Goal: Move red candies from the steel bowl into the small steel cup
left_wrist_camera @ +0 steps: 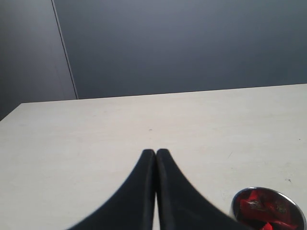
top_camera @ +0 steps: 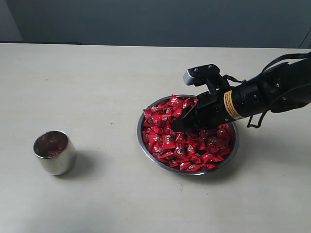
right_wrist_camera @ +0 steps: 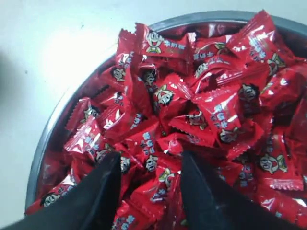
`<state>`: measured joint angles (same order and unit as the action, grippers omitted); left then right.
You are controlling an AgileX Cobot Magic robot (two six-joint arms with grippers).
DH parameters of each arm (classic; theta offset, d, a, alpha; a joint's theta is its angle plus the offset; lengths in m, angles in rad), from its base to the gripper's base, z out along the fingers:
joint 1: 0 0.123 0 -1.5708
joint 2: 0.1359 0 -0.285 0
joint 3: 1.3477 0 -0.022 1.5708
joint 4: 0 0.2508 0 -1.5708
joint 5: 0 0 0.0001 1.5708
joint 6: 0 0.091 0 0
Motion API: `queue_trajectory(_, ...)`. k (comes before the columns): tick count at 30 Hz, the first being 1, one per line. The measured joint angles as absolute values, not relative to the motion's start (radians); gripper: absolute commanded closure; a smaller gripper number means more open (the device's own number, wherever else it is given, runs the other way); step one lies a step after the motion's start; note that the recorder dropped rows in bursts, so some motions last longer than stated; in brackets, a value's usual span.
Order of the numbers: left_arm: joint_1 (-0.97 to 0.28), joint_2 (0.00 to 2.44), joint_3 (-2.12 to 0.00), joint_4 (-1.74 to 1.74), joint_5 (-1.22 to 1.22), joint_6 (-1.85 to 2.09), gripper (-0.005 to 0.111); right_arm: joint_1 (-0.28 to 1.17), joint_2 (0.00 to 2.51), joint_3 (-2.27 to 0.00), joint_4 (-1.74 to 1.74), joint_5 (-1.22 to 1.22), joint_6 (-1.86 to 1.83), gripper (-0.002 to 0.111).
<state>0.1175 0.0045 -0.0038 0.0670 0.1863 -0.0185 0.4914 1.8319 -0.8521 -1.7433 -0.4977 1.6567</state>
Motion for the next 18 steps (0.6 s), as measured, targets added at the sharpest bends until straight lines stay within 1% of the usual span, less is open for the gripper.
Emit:
queue_trajectory(8, 0.118, 0.004, -0.004, 0.067, 0.186, -0.019, 0.106, 0.491, 1.695, -0.852, -1.743, -0.429, 1.659, 0.068)
queue_trajectory(11, 0.118, 0.004, -0.004, 0.067, 0.186, -0.019, 0.106, 0.491, 1.615, -0.852, -1.743, -0.353, 1.675, 0.068)
queue_trajectory(14, 0.118, 0.004, -0.004, 0.067, 0.186, -0.019, 0.106, 0.446, 1.538, -0.852, -1.743, -0.324, 1.737, 0.068)
queue_trajectory(18, 0.118, 0.004, -0.004, 0.067, 0.186, -0.019, 0.106, 0.391, 1.519, -0.852, -1.743, -0.326, 1.765, 0.068)
